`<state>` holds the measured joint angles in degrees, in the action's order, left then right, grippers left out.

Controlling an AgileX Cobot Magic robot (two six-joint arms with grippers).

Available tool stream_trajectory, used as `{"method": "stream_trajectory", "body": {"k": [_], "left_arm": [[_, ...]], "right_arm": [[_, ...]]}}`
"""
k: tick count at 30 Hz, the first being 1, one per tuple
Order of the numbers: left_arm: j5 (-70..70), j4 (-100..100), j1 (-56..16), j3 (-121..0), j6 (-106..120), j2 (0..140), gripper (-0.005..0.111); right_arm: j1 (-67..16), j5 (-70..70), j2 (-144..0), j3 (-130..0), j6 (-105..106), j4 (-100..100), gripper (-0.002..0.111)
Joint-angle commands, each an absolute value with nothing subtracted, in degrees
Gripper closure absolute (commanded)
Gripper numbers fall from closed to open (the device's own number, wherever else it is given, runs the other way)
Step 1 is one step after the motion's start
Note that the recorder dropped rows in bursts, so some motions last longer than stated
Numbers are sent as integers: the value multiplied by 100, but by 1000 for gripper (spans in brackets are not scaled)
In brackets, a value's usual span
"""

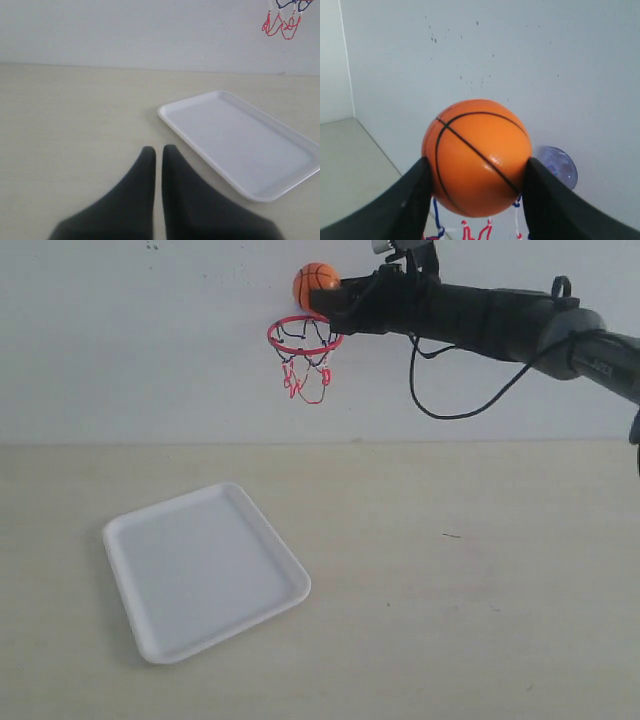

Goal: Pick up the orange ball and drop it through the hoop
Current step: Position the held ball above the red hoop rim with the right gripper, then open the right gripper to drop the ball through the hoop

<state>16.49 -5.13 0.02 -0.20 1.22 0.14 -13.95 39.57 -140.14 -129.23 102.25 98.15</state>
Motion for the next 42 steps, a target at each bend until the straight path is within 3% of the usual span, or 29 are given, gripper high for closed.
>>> {"method": "stream_trajectory", "body": {"k": [1,29,31,34,37,39,42], "left_arm": [[1635,-507,12,0,82,0,103],[1635,-507,12,0,82,0,103],[1635,-507,12,0,82,0,103],[1635,-507,12,0,82,0,103],[1635,-507,12,0,82,0,103],[1635,-507,12,0,82,0,103],[1635,-507,12,0,82,0,103]], "right_arm": [[-1567,3480,-14177,-13250,10190,9826,108],[-1651,2777,-14262,-13265,9169,8470,106],[-1651,2777,-14262,-13265,9039,8470,97],[-1651,2752,-14262,-13265,8870,8460,73],[-1651,2504,-14262,-13265,8632,8460,36],[-1651,2385,-14262,-13265,8501,8460,18],[-1651,2362,-14262,-13265,8451,8447,7]]}}
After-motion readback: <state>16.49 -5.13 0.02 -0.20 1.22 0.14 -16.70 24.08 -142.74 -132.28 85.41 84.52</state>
